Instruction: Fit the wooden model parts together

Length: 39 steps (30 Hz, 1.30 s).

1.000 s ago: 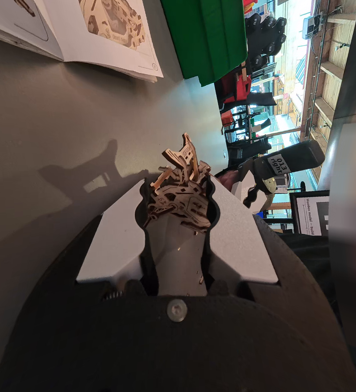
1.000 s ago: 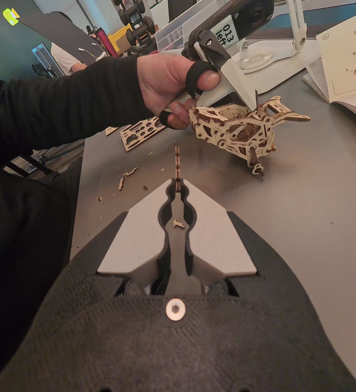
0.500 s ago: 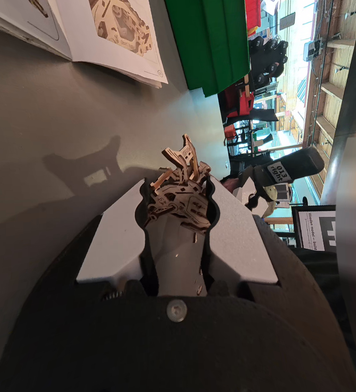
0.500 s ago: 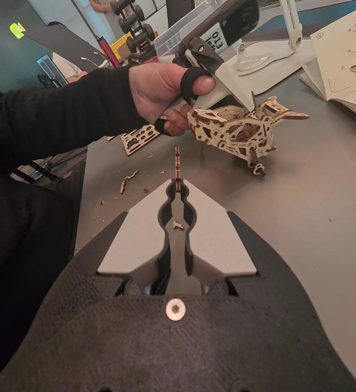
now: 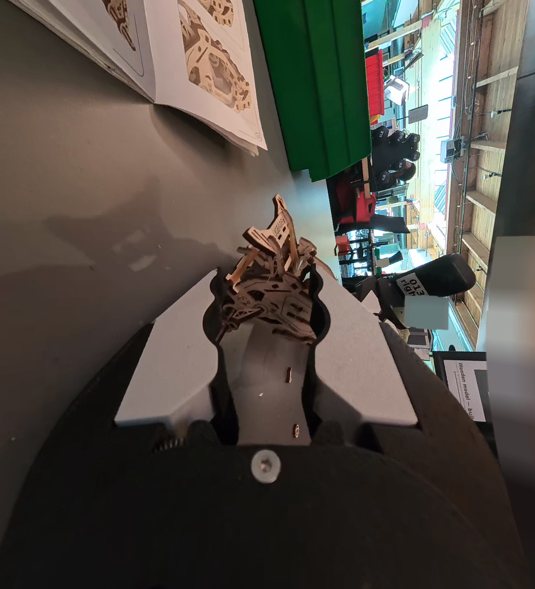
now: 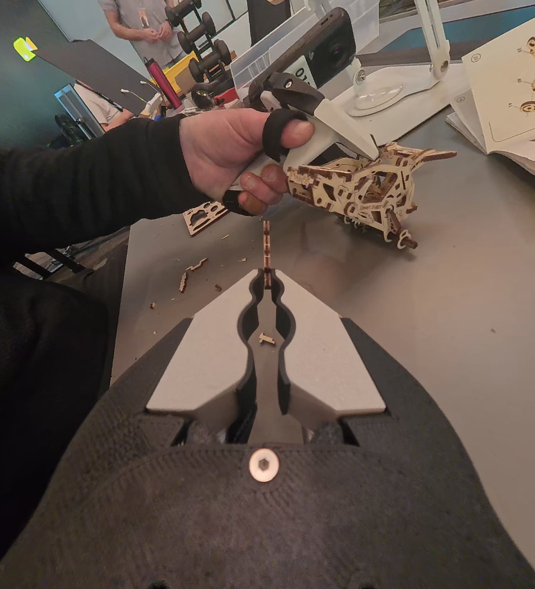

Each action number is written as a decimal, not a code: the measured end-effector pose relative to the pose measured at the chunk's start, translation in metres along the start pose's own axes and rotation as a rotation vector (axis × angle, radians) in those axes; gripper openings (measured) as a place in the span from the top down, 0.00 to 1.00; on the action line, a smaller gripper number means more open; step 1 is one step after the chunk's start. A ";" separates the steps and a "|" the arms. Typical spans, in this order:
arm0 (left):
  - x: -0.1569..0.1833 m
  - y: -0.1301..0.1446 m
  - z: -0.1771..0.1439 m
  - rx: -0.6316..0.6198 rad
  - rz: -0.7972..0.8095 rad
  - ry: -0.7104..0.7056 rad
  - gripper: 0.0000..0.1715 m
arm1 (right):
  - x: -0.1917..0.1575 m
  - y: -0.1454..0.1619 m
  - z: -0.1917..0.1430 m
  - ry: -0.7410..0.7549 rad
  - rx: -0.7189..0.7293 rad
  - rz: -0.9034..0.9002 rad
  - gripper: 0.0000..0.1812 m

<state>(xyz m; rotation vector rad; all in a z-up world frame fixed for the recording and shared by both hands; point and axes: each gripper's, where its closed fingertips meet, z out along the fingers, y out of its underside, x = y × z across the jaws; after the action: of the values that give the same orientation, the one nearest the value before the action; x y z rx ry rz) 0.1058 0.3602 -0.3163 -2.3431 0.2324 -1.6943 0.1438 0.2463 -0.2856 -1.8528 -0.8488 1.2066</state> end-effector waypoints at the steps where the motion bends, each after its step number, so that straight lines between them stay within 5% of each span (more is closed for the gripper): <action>1: 0.000 0.000 0.000 0.000 -0.001 0.002 0.71 | 0.000 0.000 0.000 0.001 0.001 0.001 0.99; 14: -0.002 -0.001 0.000 0.003 -0.015 0.019 0.71 | 0.005 0.002 0.002 0.052 -0.019 -0.036 0.99; 22: -0.002 -0.001 0.000 0.006 -0.011 0.020 0.71 | 0.003 0.024 0.013 0.116 -0.179 -0.188 0.99; 28: -0.002 0.000 0.002 -0.002 -0.003 -0.006 0.71 | 0.010 0.022 0.015 0.189 -0.194 -0.281 0.84; 34: 0.000 0.002 0.006 -0.017 0.008 -0.033 0.71 | 0.017 -0.022 0.016 0.395 -0.151 -0.611 0.77; 39: 0.005 0.006 0.011 -0.037 0.030 -0.051 0.70 | 0.030 -0.033 0.035 0.458 -0.254 -0.917 0.75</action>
<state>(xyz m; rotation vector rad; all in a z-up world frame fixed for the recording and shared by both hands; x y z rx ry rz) 0.1182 0.3543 -0.3172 -2.3938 0.2904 -1.6278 0.1169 0.2960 -0.2799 -1.5112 -1.3886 0.1058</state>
